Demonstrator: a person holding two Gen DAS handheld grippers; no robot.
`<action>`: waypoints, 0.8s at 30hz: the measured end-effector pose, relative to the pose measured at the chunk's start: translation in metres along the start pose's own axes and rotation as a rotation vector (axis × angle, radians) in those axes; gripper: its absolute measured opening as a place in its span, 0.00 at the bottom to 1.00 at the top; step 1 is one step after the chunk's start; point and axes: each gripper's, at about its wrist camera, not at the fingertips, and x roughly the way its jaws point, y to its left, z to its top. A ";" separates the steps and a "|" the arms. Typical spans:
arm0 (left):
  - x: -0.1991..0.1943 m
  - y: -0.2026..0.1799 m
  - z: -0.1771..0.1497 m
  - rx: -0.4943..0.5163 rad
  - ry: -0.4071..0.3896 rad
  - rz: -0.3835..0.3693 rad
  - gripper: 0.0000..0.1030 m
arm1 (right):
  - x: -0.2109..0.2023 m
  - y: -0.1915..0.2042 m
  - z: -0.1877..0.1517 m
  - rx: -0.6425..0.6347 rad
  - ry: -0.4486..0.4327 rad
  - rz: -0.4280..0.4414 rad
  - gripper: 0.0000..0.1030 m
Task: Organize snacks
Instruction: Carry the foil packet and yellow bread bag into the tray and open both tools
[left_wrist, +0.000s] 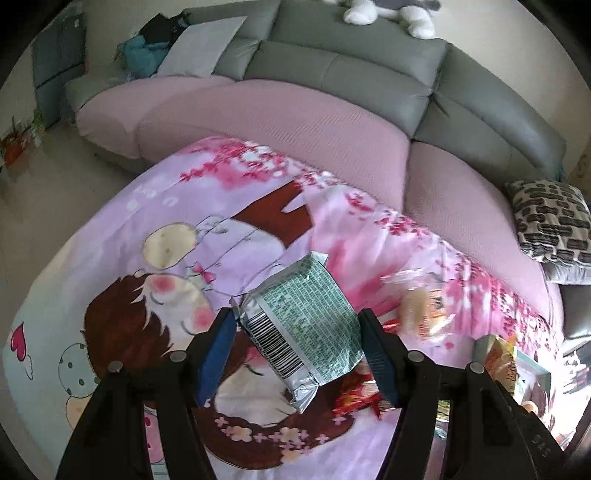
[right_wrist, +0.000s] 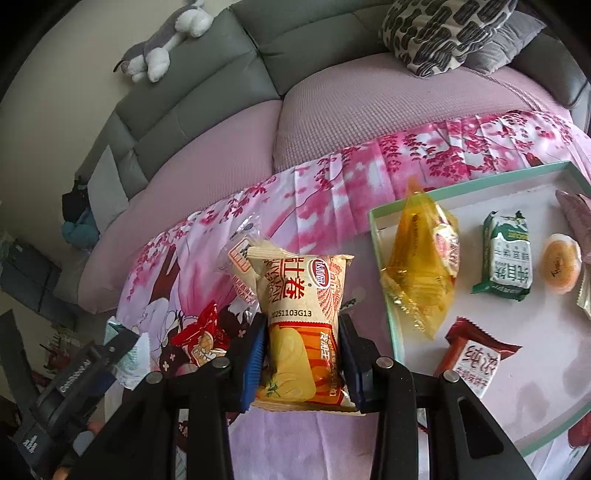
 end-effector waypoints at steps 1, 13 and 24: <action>-0.002 -0.005 0.000 0.008 -0.002 -0.013 0.67 | -0.001 -0.002 0.001 0.003 -0.003 -0.002 0.39; -0.023 -0.097 -0.023 0.201 -0.025 -0.152 0.67 | -0.036 -0.054 0.021 0.103 -0.086 -0.058 0.39; -0.038 -0.163 -0.057 0.368 -0.025 -0.220 0.67 | -0.086 -0.132 0.035 0.255 -0.192 -0.141 0.39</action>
